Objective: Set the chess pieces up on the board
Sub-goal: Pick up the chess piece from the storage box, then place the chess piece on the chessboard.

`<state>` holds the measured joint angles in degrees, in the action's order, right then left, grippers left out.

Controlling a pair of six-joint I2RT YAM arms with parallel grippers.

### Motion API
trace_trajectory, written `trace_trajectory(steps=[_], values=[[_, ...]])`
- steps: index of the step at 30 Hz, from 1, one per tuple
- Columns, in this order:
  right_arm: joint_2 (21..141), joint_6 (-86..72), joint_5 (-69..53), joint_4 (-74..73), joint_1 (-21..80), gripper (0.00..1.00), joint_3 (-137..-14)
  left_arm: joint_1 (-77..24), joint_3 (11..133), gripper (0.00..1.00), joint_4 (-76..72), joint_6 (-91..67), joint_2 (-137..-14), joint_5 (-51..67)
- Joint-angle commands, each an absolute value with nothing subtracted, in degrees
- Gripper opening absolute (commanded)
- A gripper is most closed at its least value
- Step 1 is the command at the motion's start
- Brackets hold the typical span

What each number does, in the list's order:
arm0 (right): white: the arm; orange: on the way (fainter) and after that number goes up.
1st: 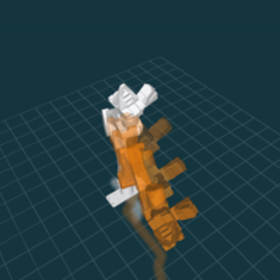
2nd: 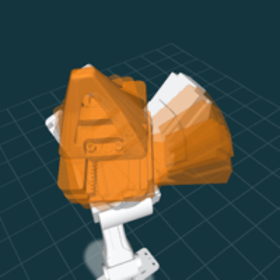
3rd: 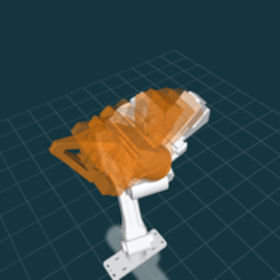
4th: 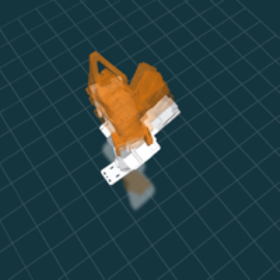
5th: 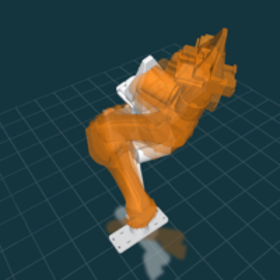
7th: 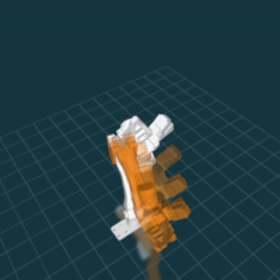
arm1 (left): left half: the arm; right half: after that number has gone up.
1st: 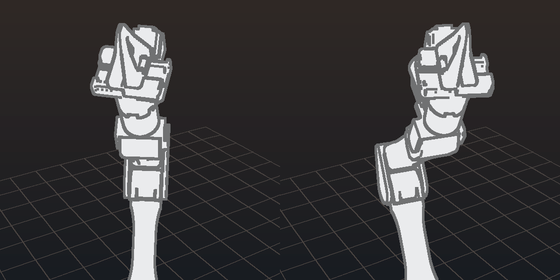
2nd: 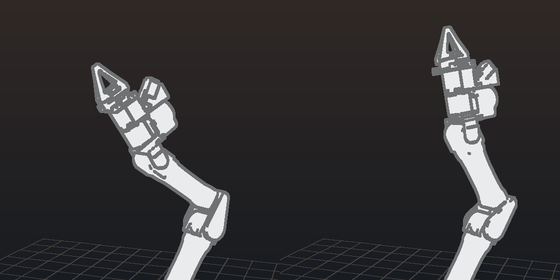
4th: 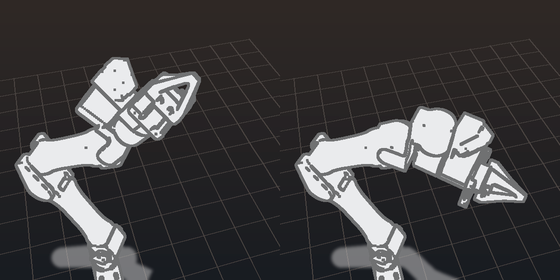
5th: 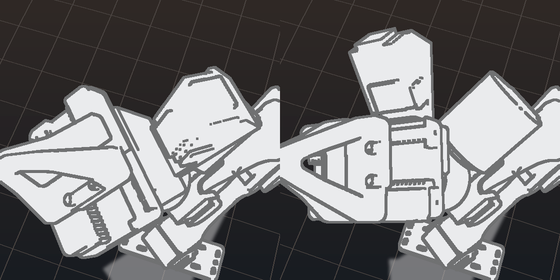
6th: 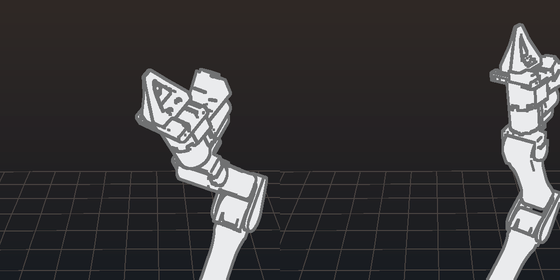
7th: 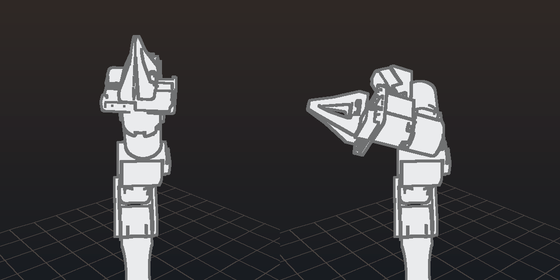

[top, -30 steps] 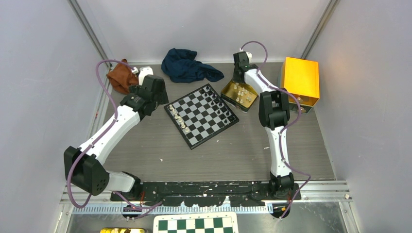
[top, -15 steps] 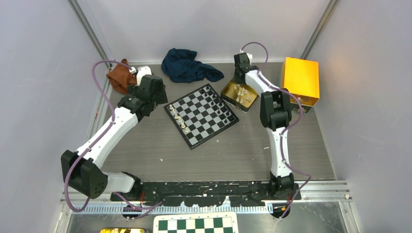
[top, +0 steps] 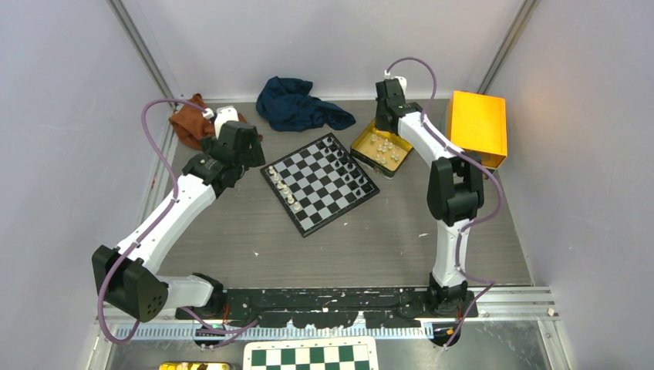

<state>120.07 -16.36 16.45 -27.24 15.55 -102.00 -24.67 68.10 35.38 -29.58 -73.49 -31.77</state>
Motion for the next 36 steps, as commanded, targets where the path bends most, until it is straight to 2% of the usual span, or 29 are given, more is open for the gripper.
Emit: trace_trajectory(steps=[1, 9, 16, 24, 36], values=[[109.5, -12.9, 17.2, -28.1, 19.8, 0.01, -98.8, -24.4, 68.0, 0.92, 32.4, -29.6, -71.5, -31.6], [97.8, -12.8, 16.0, -34.1, 32.6, 0.01, -87.9, -24.4, 67.0, 0.92, 31.8, -29.5, -71.2, -31.6], [92.7, -17.3, 13.4, -37.4, 44.1, 0.01, -82.7, -24.4, 66.6, 0.92, 31.5, -29.4, -71.0, -32.0], [93.9, -22.0, 13.4, -38.3, 54.5, 0.01, -81.3, -24.4, 66.5, 0.92, 31.7, -29.3, -70.3, -33.4], [101.5, -23.1, 12.7, -35.9, 60.7, 0.01, -82.7, -24.4, 65.6, 0.92, 32.2, -28.9, -67.8, -34.8]])
